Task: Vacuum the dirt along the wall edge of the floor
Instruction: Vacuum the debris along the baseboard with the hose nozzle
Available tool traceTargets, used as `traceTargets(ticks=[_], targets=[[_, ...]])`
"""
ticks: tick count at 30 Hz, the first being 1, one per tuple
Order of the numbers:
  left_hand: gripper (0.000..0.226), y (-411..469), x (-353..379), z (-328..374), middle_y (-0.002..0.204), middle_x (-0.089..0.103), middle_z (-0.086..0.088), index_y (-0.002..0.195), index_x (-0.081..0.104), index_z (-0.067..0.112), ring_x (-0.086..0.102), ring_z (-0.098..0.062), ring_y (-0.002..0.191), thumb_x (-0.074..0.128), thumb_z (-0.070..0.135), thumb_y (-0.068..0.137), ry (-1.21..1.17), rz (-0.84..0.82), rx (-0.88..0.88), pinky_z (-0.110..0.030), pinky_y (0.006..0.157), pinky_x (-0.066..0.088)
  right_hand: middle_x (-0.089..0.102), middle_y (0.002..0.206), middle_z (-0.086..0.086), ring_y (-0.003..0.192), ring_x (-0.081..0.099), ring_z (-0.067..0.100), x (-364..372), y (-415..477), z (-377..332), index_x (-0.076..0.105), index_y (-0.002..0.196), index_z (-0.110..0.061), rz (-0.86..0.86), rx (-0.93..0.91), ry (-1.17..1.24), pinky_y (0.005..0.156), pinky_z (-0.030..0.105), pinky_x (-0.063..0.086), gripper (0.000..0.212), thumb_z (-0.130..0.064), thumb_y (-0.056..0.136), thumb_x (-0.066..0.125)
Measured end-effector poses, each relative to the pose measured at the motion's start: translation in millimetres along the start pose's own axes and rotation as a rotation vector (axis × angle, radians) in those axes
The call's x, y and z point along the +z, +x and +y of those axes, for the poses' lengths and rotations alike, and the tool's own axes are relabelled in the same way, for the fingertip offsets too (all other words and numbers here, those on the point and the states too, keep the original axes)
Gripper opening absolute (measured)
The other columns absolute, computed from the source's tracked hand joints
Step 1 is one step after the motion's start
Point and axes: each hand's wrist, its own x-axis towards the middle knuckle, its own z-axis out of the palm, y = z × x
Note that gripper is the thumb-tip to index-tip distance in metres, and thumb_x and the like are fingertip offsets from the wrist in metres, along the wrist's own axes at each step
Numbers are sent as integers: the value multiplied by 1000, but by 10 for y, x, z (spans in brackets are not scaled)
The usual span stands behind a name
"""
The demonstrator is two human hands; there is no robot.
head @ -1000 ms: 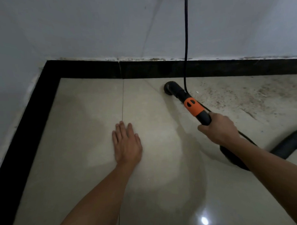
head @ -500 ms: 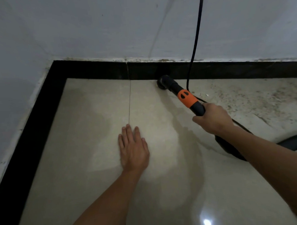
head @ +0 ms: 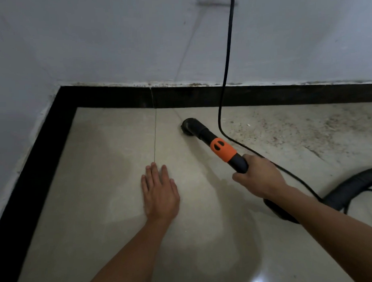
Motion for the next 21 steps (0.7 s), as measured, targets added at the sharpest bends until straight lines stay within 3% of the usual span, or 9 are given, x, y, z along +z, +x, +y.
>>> traceTargets(ticks=[5, 12, 14, 17, 21], targets=[[51, -12, -22, 12, 151, 35, -23, 142, 45, 5, 27, -36, 143, 34, 26, 97, -27, 42, 0, -50, 117, 21, 57, 65, -5, 55, 55, 12, -200, 11, 362, 48, 78, -29, 83, 95, -73, 46, 25, 32, 24, -34, 77, 71], [55, -17, -37, 22, 148, 39, -24, 139, 48, 4, 33, -37, 140, 32, 29, 93, 4, 50, -5, -50, 114, 26, 63, 65, 2, 54, 62, 19, -468, -105, 693, 54, 85, -27, 102, 207, 30, 50, 27, 47, 21, -29, 78, 73], [56, -19, -49, 30, 147, 41, -25, 138, 50, 3, 35, -38, 139, 29, 29, 93, 2, 48, -2, -51, 113, 27, 62, 63, 0, 52, 61, 18, -482, -215, 625, 53, 82, -30, 154, 156, 84, 49, 28, 48, 23, -30, 76, 75], [59, -24, -73, 53, 145, 42, -27, 136, 51, 1, 38, -40, 137, 24, 29, 92, -9, 45, 3, -52, 112, 29, 57, 60, -7, 49, 56, 11, -498, -280, 302, 47, 79, -32, 235, 4, 80, 45, 25, 38, 26, -31, 75, 73], [61, -66, -110, 26, 147, 40, -26, 138, 49, 2, 35, -38, 139, 20, 31, 94, -4, 22, 16, -50, 113, 28, 50, 65, -9, 54, 47, 5, -593, 70, -354, 47, 91, -28, 258, -162, -28, 47, 24, 29, 24, -35, 82, 68]])
